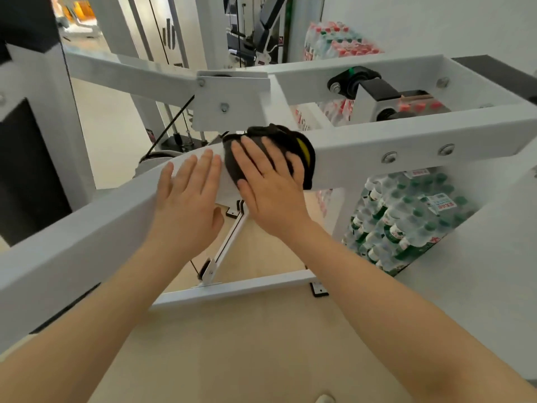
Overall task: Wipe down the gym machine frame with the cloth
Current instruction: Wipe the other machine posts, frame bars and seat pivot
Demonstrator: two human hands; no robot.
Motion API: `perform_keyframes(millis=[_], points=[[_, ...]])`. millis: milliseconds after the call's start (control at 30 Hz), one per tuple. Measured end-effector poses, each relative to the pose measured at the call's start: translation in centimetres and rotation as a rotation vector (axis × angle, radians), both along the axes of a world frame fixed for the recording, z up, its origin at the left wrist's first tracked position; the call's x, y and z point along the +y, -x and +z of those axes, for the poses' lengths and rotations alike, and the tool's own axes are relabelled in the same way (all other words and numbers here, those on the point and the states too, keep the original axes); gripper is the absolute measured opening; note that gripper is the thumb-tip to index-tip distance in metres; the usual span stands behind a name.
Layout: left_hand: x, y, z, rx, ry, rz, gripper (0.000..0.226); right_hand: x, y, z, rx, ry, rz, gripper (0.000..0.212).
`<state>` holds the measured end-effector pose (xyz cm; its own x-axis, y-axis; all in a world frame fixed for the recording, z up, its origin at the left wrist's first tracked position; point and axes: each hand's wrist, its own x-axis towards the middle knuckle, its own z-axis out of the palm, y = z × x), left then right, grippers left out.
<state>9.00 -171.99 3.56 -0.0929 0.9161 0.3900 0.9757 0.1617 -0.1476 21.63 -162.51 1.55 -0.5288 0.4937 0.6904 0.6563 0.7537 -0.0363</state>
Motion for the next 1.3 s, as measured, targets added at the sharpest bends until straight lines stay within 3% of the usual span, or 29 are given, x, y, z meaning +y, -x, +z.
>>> perform_keyframes(millis=[100,300,467,633,733,867,967,1067,1200,1300], points=[[0.1,1.0,0.2,-0.006,0.004,-0.071,0.064,2.0,-2.1,1.0,-0.043,-0.03,-0.115,0.045],[1.7,0.7,1.8,-0.093,-0.079,-0.159,0.052,3.9,-6.1,3.7,-0.083,0.232,-0.408,0.067],[5.9,-0.3,3.2,-0.174,-0.077,-0.269,0.044,5.2,-2.8,6.4,-0.39,0.382,-0.277,0.051],[9.9,-0.5,5.5,-0.313,-0.009,-0.188,0.06,10.7,0.0,7.8,-0.573,0.552,-0.038,0.053],[11.6,0.1,6.0,-0.369,0.042,-0.131,0.034,13.5,1.6,8.5,-0.511,0.626,-0.015,0.048],[12.7,0.4,6.7,-0.464,0.081,-0.124,0.031,12.8,0.6,9.0,-0.509,0.637,0.055,0.048],[13.6,0.8,7.3,-0.561,0.229,-0.226,0.045,10.6,-1.9,9.3,-0.442,0.791,0.077,0.058],[14.7,1.1,7.5,-0.543,0.434,-0.253,0.068,11.5,-1.3,9.5,-0.412,0.97,0.008,0.06],[15.9,1.3,7.7,-0.468,0.534,-0.23,0.087,15.1,1.8,8.8,-0.096,1.174,-0.017,0.059],[16.7,1.6,7.9,-0.515,0.572,-0.216,0.101,17.9,3.5,8.2,0.104,1.258,-0.035,0.053]])
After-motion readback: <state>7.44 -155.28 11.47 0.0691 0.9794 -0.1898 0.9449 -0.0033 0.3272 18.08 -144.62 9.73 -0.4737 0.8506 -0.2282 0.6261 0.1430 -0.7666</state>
